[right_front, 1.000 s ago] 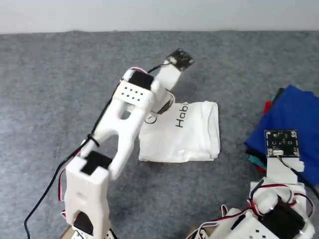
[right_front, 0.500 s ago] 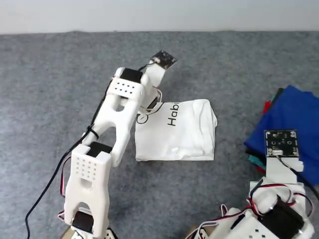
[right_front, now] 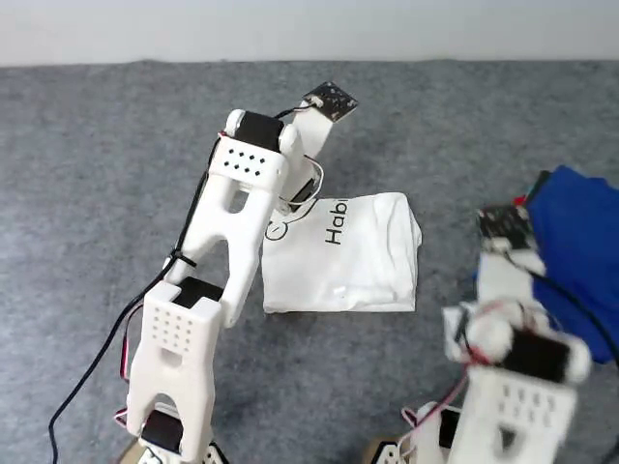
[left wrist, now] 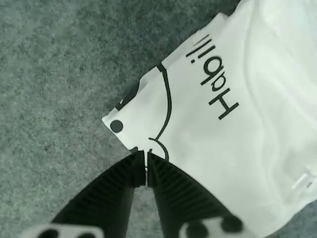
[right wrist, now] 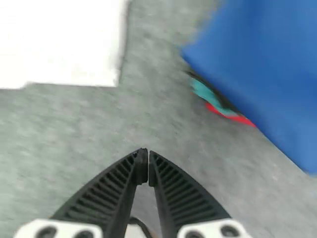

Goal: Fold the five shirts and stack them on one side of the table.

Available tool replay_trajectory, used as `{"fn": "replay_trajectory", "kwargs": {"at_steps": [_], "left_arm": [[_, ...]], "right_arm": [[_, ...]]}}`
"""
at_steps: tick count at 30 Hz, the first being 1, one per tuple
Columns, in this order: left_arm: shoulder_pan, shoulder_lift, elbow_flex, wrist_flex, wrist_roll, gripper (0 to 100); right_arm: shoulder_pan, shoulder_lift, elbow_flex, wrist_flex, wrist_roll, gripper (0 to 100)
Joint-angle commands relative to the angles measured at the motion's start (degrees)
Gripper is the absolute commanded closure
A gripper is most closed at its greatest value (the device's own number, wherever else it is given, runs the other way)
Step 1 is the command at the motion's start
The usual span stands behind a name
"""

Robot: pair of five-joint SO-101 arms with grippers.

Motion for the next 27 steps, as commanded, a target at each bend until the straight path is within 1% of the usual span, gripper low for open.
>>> {"fn": "replay_trajectory", "kwargs": {"at_steps": [1,4,7,10,17,21,24,27], "left_arm": [[-0.53,-3.69,1.27,-2.29,0.09,98],[-0.62,-3.69,4.97,-5.80,0.09,98],[-0.62,-3.69,9.01,-9.41,0.35,98],[-0.62,-3.69,12.70,-13.01,2.64,98],[-0.62,-3.60,17.45,-17.76,2.81,98],[-0.44,-3.60,20.79,-20.04,2.81,98],[-0.53,-3.60,22.46,-20.92,2.90,98],[-0.62,-3.60,22.73,-20.92,2.90,98]], "right_arm": [[-9.71,7.96,-0.88,-9.10,-6.51,98.7],[-16.04,12.70,-0.88,-16.84,-8.35,98.6],[-19.82,17.10,-0.79,-24.31,-8.53,98.5],[-21.93,22.64,-0.79,-31.16,-8.53,98.7],[-25.01,37.58,-0.79,-42.86,-8.53,98.8],[-23.96,44.88,-0.70,-48.04,-8.09,98.8],[-20.70,49.89,-0.70,-50.42,-7.82,98.8],[-15.69,53.23,-0.79,-50.77,-4.57,98.8]]}}
